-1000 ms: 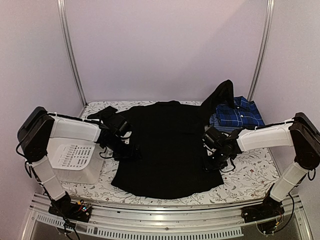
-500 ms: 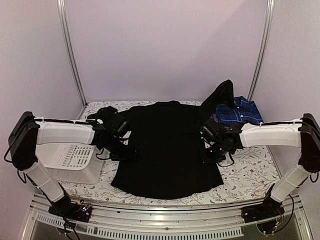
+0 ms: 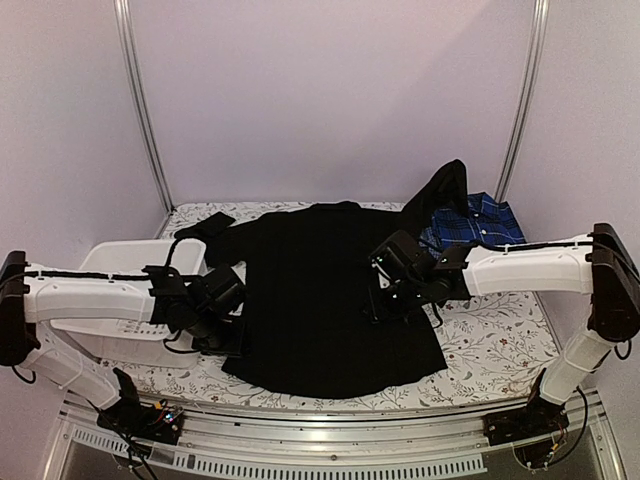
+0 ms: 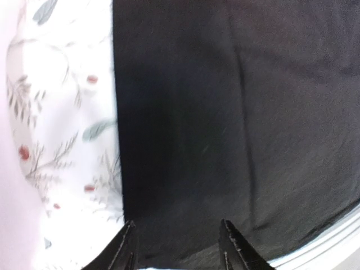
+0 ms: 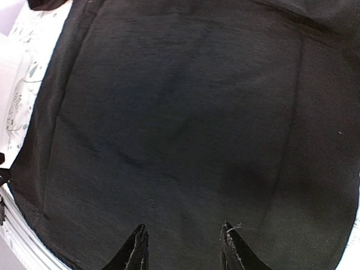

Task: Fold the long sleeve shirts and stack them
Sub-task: Smooth out the flattened shirt at the center of the board, then pick up the sleeve from the center of the board.

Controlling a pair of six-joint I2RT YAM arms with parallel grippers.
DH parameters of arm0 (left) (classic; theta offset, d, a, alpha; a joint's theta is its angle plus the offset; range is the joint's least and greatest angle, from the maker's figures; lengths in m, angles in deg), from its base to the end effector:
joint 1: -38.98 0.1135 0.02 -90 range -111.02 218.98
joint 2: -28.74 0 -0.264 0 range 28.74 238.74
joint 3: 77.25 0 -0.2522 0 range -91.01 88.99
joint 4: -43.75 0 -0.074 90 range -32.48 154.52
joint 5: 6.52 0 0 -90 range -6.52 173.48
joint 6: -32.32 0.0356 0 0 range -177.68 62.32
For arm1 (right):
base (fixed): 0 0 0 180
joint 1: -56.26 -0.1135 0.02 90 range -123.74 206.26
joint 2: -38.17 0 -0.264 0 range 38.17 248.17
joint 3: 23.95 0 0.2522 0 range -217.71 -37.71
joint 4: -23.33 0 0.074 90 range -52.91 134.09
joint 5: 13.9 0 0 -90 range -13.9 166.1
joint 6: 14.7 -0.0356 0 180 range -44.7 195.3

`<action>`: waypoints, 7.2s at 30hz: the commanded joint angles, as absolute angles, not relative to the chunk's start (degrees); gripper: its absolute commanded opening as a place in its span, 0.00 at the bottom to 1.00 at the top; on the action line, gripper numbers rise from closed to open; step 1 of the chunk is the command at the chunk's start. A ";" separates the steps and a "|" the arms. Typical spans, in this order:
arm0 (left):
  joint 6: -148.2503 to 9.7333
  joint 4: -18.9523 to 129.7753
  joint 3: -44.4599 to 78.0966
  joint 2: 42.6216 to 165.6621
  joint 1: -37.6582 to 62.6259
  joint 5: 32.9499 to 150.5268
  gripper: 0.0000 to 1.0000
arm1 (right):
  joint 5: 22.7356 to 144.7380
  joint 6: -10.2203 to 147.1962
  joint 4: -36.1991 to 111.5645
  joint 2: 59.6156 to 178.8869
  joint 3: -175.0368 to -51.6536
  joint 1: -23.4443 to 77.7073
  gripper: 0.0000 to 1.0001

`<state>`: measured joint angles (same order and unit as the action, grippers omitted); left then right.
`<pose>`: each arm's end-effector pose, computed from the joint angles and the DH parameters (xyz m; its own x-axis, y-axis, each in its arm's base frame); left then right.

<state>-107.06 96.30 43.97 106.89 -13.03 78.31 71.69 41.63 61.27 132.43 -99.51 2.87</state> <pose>0.1488 -0.1853 0.1842 -0.9637 0.0057 -0.2671 0.0557 0.9821 -0.1798 0.2042 0.2703 0.2045 -0.8443 -0.2095 -0.4933 -0.3689 0.8948 0.2514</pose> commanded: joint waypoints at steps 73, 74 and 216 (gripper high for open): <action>-101.07 82.07 31.21 120.41 -26.36 78.85 0.03 | 71.66 38.12 40.43 137.47 -95.27 0.03 0.35; -100.95 82.04 31.12 120.38 -25.95 79.13 0.05 | 71.76 38.19 40.33 137.48 -95.32 0.07 0.34; -84.40 108.98 -40.08 172.24 17.25 58.35 0.52 | 65.80 42.57 47.26 133.61 -98.54 0.71 0.38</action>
<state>-85.56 108.02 -39.48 169.55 16.55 57.68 66.14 43.14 46.58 135.36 -99.45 0.56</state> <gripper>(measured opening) 0.525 0.381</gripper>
